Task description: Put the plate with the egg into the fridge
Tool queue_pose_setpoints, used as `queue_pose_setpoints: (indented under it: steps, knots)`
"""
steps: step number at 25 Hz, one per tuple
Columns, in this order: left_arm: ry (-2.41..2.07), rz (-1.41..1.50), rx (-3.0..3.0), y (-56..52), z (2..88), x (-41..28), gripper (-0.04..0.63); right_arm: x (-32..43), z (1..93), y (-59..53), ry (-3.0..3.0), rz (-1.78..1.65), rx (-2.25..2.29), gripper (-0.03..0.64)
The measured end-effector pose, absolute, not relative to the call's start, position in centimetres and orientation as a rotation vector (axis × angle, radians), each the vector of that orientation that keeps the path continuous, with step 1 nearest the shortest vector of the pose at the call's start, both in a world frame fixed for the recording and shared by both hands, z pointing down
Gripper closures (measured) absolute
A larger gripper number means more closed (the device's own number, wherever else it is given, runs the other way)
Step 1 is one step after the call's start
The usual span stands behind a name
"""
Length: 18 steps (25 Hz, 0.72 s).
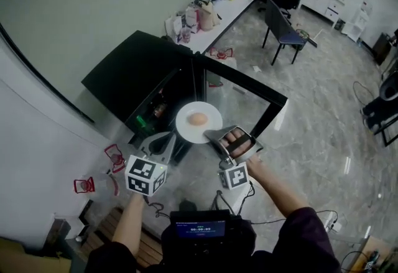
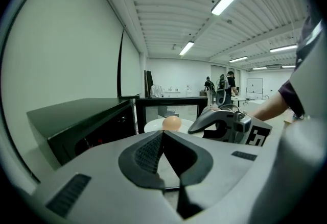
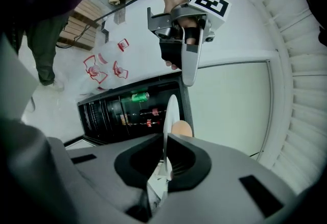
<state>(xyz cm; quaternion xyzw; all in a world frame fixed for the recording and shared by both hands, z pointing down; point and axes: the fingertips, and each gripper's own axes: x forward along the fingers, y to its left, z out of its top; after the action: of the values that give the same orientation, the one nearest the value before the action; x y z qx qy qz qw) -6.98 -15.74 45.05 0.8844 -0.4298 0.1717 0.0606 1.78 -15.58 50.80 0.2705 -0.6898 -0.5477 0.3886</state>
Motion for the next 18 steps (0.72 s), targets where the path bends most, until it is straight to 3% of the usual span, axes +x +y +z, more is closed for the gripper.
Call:
queue_pose_setpoints:
  steps: [8,18]
  knots:
    - [-1.455,0.533,2.555,-11.7,48.0,-5.8,0.586,3.4,53.5,-12.6,-1.798,-1.418,0.573,0.589]
    - [-1.52,0.573,2.432,-10.9,53.1,-9.3,0.586,-3.0,59.4,-15.2,-1.817,-1.404,0.409,0.589]
